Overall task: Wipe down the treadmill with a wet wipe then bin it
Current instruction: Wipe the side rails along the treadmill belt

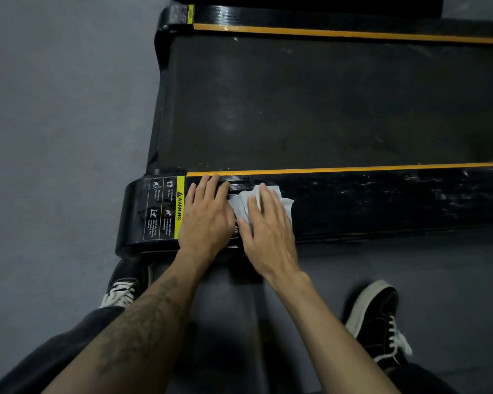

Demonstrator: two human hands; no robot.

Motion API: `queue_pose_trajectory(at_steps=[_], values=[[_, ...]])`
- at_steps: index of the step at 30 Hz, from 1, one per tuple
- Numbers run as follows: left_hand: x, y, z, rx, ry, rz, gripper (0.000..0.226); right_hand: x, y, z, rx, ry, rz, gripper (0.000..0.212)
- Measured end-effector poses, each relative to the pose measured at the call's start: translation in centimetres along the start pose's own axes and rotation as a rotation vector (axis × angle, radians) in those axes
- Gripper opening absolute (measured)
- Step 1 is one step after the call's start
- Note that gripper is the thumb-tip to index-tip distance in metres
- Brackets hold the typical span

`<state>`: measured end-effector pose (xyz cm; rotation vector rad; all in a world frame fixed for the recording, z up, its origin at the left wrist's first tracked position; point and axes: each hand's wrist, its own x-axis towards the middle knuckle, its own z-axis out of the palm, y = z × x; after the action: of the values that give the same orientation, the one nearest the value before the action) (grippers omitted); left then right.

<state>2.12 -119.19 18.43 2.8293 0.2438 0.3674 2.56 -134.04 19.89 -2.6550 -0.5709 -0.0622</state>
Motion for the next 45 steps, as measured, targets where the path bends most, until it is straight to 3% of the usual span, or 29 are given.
queue_pose_trajectory(at_steps=[7, 12, 16, 19, 24, 30, 35, 39, 45], values=[[0.0, 0.0, 0.0, 0.005, -0.007, 0.003, 0.052, -1.2, 1.0, -0.7, 0.182, 0.027, -0.079, 0.061], [0.1, -0.1, 0.2, -0.003, 0.017, -0.002, 0.052, -1.9, 1.1, 0.1, -0.012, 0.002, -0.146, 0.057], [0.1, 0.0, 0.0, -0.008, 0.025, 0.003, 0.055, -0.8, 1.0, 0.0, -0.090, 0.006, -0.044, 0.062], [0.0, 0.0, -0.1, -0.006, 0.018, 0.004, 0.056, -1.8, 0.1, 0.4, -0.088, 0.029, 0.011, 0.062], [0.1, 0.1, -0.1, -0.010, 0.010, 0.000, 0.055, -0.3, 0.4, 0.2, -0.102, 0.032, -0.100, 0.057], [0.0, 0.2, -0.1, -0.014, 0.024, -0.003, 0.053, -1.3, 0.5, 0.4, -0.076, 0.030, 0.012, 0.062], [0.0, 0.1, -0.3, -0.011, 0.003, -0.004, 0.055, 0.6, 0.8, 0.0, -0.115, -0.080, -0.060, 0.068], [-0.1, 0.2, -0.3, -0.012, 0.010, -0.006, 0.056, -0.4, 0.6, 0.6, -0.148, 0.071, 0.072, 0.060], [0.0, 0.3, -0.3, -0.015, 0.022, 0.002, 0.055, 1.2, 0.8, 1.0, -0.168, 0.091, -0.061, 0.052]])
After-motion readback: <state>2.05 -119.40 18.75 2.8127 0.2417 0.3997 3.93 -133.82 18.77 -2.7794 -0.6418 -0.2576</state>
